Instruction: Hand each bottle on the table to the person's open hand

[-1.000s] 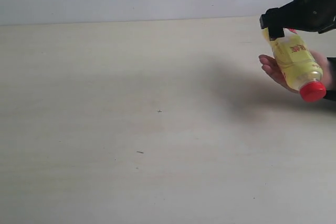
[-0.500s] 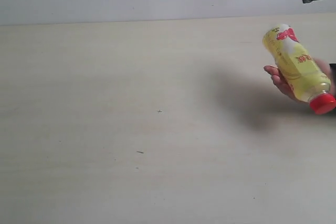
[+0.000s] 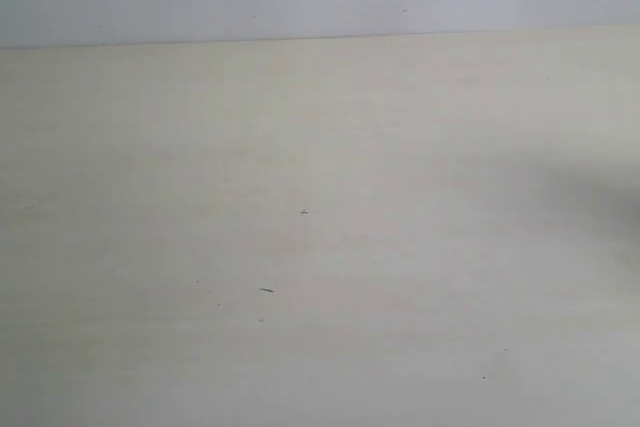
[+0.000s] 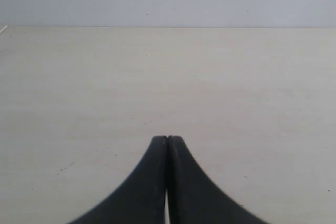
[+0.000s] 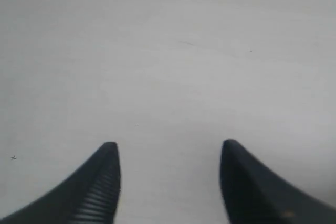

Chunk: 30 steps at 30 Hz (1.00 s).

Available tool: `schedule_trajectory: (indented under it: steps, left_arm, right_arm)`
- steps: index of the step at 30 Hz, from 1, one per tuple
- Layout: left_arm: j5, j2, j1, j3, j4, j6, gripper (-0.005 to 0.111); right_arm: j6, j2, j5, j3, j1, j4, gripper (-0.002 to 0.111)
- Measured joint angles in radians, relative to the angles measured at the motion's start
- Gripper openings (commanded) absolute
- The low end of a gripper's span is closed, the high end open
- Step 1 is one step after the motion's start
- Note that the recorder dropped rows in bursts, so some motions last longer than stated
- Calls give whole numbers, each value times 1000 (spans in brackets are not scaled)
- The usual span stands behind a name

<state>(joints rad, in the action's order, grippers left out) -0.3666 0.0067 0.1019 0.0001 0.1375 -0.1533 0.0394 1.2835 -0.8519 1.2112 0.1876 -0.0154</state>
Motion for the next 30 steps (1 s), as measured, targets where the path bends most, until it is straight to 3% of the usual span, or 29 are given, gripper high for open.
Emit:
schedule_trajectory:
  steps: [2, 30]
  left_arm:
    - [0, 0, 0, 0, 0, 0, 0]
    - [0, 0, 0, 0, 0, 0, 0]
  right_arm:
    - [-2, -11, -2, 0, 0, 6, 1]
    - [-2, -22, -60, 0, 0, 25, 1]
